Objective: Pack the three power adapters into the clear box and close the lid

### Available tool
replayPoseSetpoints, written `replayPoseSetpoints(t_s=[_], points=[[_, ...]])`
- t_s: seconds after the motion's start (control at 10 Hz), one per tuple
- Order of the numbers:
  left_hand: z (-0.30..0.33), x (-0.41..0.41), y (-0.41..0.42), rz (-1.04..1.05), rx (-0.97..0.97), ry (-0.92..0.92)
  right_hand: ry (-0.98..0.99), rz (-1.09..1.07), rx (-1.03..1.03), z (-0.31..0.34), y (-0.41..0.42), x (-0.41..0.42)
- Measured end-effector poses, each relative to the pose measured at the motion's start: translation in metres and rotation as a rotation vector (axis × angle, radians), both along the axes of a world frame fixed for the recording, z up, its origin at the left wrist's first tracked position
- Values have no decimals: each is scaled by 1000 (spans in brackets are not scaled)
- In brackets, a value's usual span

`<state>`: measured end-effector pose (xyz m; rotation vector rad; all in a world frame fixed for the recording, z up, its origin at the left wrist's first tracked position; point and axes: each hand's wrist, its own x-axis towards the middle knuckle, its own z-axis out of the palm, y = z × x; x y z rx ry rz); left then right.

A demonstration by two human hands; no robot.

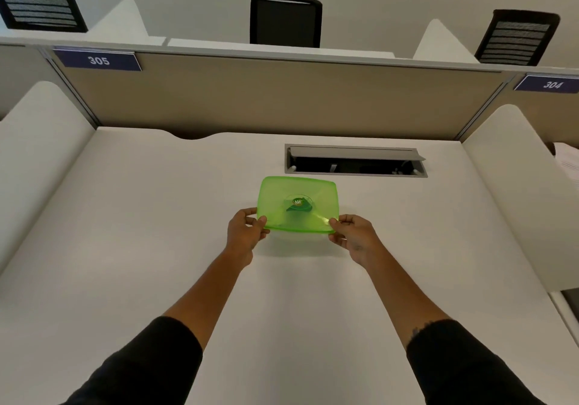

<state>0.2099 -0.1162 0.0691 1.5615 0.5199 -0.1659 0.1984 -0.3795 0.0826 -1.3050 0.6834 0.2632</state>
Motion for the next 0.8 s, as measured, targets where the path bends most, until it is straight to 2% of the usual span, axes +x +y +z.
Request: replayPoseSetpoints(t_s=[0.3, 0.7, 0.8], points=[[5, 63, 8, -11, 29, 58, 26, -7, -45, 10, 19, 62], [12, 71, 8, -16, -5, 87, 50, -3, -137, 9, 24, 71], [18, 64, 9, -52, 58, 127, 37, 12, -329, 15, 29, 64]])
